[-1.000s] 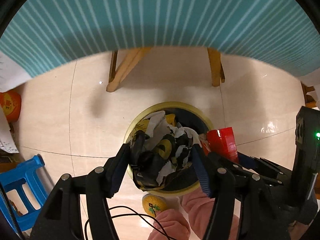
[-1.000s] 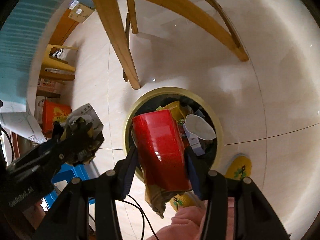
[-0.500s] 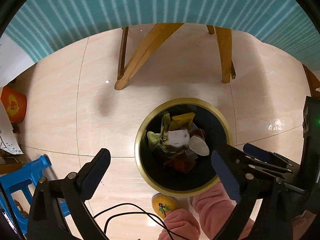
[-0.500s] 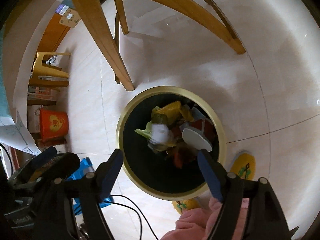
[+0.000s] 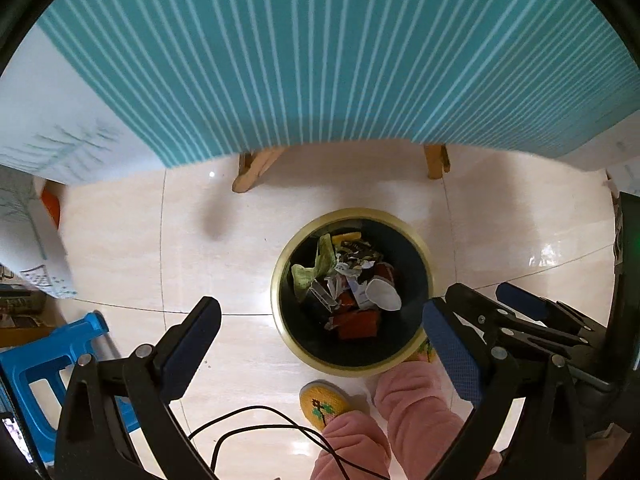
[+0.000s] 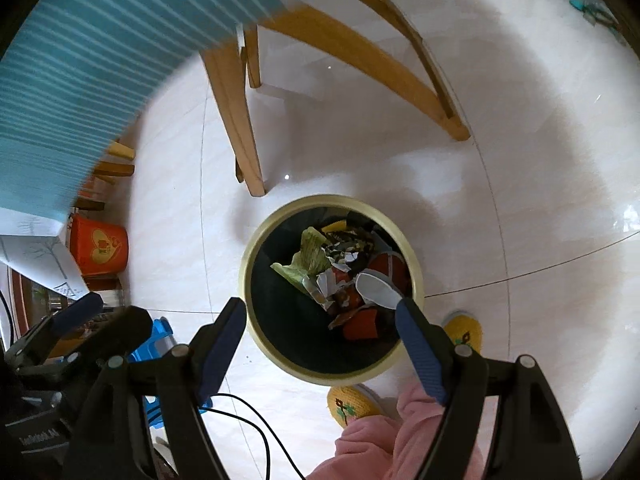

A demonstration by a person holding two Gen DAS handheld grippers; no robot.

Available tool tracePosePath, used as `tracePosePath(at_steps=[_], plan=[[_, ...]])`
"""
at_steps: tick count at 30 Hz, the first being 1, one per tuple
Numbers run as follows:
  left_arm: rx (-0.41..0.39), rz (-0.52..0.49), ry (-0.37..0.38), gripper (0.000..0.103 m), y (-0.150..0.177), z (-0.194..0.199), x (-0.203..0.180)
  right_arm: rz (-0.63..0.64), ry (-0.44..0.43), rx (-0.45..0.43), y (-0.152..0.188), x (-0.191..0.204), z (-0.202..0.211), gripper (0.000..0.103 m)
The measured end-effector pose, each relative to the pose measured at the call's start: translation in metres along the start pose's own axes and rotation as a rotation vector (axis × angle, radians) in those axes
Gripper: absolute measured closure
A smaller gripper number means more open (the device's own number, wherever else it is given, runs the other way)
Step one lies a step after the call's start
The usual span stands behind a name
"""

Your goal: Collect trash

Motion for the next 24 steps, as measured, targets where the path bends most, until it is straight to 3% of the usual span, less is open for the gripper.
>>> tracePosePath(at_steps=[8, 24], plan=[[-0.046, -0.005, 0.007, 0.003, -0.016, 0.057, 0.000, 0.034, 0.034, -0.070, -0.010, 0.024, 0.061, 0.025], [-0.265, 0.018, 0.018, 0.003, -0.066, 0.236, -0.003, 0.128, 0.074, -0.243, -0.039, 0.088, 0.228, 0.025]])
Point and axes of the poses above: each gripper's, at about its wrist camera, not at the fingertips, and z roughly against the way its jaws point, x to its left, y to its underside, the point moved 1 cm from there along -z, roughly the way its jaws point, and after that the axes turned 7 degrees about -x, right-handed, at the moved point
